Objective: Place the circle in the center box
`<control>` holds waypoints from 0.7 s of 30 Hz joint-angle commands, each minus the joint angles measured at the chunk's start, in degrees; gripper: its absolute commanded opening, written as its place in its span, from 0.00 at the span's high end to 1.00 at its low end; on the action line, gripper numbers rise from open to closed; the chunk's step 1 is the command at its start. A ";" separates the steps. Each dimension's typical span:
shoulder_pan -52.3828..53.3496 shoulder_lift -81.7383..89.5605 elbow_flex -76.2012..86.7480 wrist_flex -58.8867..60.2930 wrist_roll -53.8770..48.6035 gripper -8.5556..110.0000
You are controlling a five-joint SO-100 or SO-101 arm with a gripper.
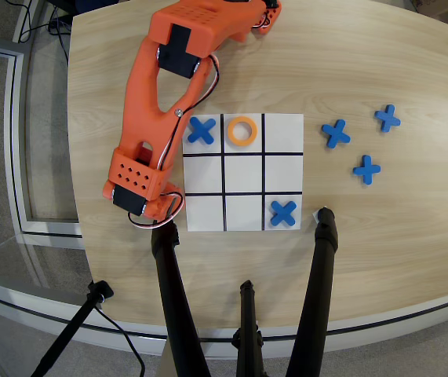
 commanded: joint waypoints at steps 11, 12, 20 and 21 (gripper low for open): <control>-0.97 2.20 -0.88 7.29 -0.44 0.74; -1.05 2.37 -0.88 8.09 -0.44 0.74; -0.97 3.08 -0.79 14.50 -0.44 0.74; -0.88 2.99 -0.70 14.50 -0.44 0.74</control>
